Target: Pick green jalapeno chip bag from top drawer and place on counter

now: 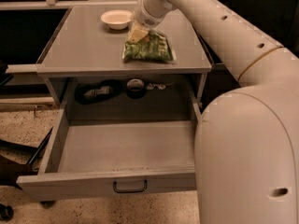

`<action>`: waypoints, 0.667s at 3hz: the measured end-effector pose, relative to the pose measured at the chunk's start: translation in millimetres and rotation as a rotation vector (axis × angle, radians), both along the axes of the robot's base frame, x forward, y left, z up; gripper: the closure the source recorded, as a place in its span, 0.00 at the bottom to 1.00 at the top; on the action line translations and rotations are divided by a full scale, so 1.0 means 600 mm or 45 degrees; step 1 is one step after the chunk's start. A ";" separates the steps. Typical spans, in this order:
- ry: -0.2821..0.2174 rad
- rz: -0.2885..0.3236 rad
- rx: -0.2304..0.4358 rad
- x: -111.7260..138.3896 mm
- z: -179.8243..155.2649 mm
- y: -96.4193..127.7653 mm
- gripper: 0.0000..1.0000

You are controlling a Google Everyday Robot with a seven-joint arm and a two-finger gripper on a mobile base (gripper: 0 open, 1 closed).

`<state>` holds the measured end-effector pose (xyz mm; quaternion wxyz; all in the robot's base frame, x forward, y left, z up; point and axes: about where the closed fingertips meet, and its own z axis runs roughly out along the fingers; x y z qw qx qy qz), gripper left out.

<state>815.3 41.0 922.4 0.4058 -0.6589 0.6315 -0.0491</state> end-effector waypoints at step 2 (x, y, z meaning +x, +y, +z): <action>0.000 0.000 0.000 0.000 0.000 0.000 0.00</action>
Offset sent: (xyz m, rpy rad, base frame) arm 0.0000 0.0000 0.0000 0.0000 0.0000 0.0000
